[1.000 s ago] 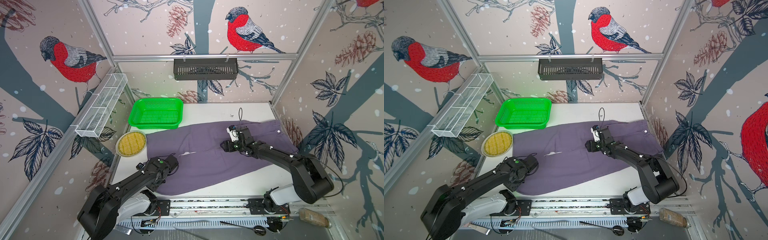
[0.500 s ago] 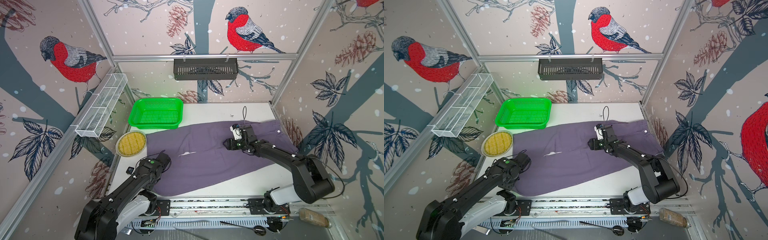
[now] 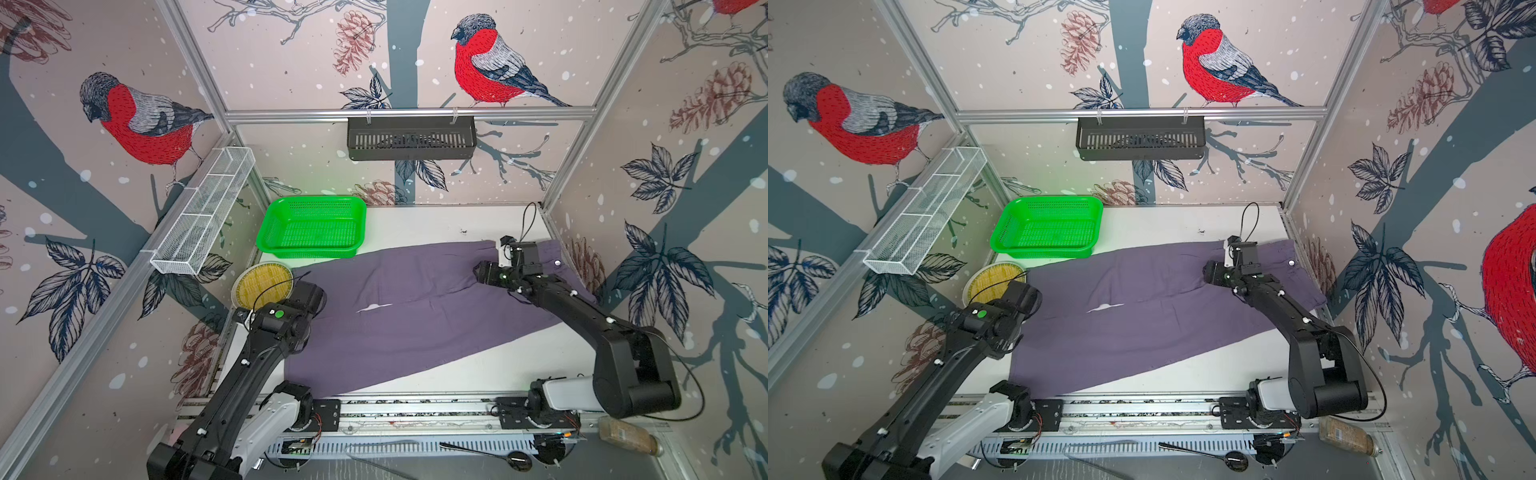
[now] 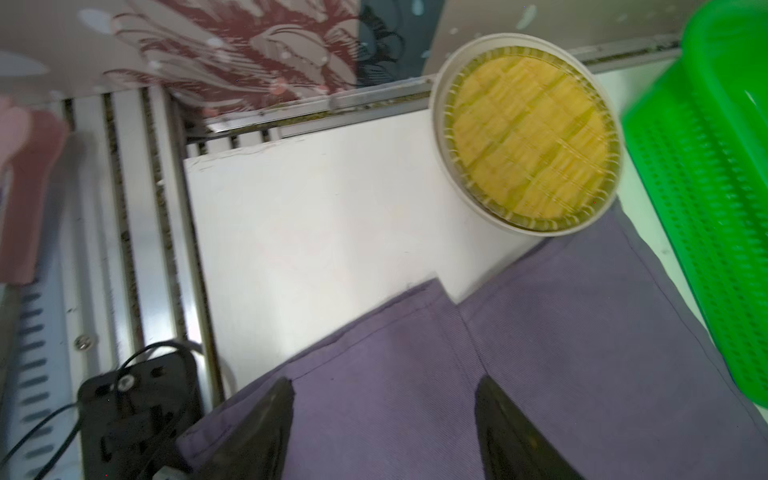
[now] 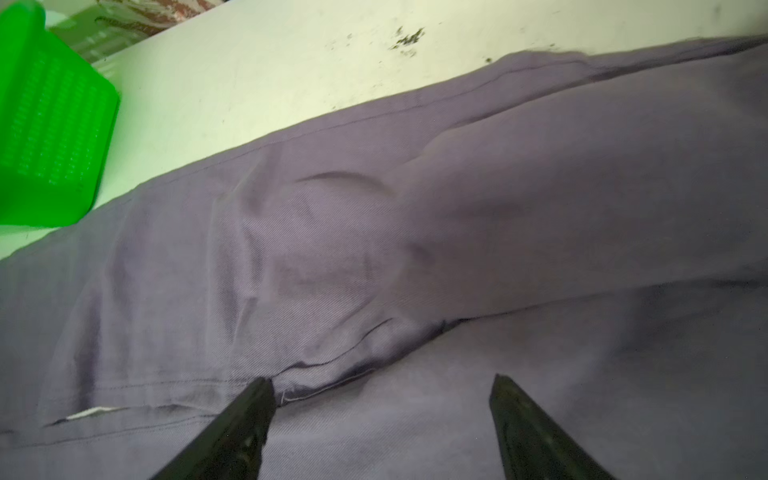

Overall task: Fold and stack the trousers
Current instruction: Smooth out the trousers at the center of the table, then rotate the trousers at the center of the table.

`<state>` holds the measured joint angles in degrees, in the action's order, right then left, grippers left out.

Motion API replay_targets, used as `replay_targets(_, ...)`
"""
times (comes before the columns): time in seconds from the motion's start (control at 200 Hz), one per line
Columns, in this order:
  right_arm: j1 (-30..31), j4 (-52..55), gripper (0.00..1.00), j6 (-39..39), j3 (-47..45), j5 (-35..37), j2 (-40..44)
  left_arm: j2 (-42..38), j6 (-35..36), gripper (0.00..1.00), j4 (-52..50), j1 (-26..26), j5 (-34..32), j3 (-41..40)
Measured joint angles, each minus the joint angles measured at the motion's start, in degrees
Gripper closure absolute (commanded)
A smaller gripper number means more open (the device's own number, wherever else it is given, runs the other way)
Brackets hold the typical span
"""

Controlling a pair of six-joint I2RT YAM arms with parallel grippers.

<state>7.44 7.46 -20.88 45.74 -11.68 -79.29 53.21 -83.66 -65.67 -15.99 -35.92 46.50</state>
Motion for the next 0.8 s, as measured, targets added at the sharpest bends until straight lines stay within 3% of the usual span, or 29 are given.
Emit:
replay_targets(0.07,-1.81,0.07,0.15,-0.15,1.05,1.44,-0.83,2.08,6.71,0.25,5.44,0.04,1.51,0.15)
replay_targets(0.37,-7.61,0.85,0.15,-1.60,4.68,6.05,-8.85,10.88,28.48,0.23,29.79,0.07,16.50,-1.07)
replay_targets(0.59,-10.97,-0.13,0.15,-3.30,2.34,7.43,-11.82,17.62,39.50,0.20,40.50,-0.07,22.75,-1.03)
replay_targets(0.8,-13.16,-3.78,0.15,-7.19,-6.05,9.60,-8.76,24.85,45.11,0.19,43.06,-0.11,24.20,3.19)
